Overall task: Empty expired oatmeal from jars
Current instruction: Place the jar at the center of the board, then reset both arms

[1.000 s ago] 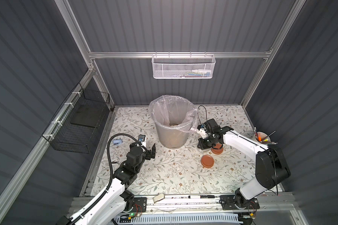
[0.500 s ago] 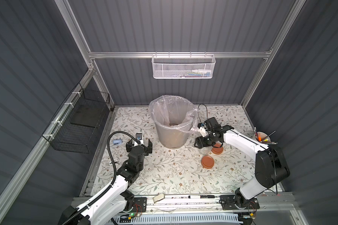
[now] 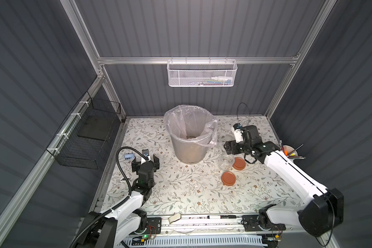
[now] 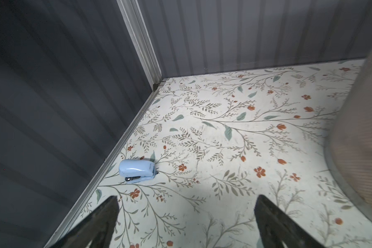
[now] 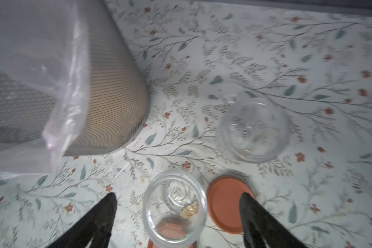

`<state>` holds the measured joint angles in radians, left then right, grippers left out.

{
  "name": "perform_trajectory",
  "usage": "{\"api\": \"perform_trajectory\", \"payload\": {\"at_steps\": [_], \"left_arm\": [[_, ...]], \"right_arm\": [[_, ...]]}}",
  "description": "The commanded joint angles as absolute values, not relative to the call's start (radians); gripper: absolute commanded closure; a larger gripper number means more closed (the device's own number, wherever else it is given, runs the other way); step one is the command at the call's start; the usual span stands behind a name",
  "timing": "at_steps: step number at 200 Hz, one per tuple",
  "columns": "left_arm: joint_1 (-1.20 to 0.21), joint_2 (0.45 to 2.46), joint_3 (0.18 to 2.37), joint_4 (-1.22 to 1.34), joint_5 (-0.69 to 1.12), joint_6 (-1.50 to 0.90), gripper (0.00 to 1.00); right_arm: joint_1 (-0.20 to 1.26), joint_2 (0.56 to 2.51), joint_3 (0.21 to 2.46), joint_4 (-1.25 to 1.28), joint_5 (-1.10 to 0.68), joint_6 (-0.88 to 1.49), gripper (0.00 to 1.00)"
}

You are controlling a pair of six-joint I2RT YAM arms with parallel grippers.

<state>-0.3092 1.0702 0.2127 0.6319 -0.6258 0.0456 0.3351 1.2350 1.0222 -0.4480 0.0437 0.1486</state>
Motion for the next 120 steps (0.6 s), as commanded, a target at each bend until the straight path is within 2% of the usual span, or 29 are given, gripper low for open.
{"api": "perform_trajectory", "payload": {"at_steps": [1,21,42,76,102,120], "left_arm": [[-0.247,1.164,0.202,0.829,-0.561,0.039,0.00],[-0.205,1.285,0.208,0.927,-0.510,0.019,0.00],[-0.187,1.416,0.221,1.054,-0.485,0.029,0.00],[-0.158,1.529,0.293,1.071,-0.382,0.031,0.00],[-0.156,1.584,0.335,1.046,-0.332,0.057,0.00],[-0.150,1.655,0.335,1.125,-0.331,0.056,0.00]], "right_arm": [[0.258,1.100,0.821,-0.137,0.292,0.195,0.10],[0.157,1.000,0.609,0.146,0.352,0.209,0.09],[0.092,0.997,0.471,0.342,0.381,0.188,0.05],[0.053,1.111,0.340,0.629,0.404,0.163,0.01],[0.037,1.294,0.300,0.873,0.428,0.092,0.01],[0.015,1.342,0.314,0.911,0.368,0.087,0.01]]}}
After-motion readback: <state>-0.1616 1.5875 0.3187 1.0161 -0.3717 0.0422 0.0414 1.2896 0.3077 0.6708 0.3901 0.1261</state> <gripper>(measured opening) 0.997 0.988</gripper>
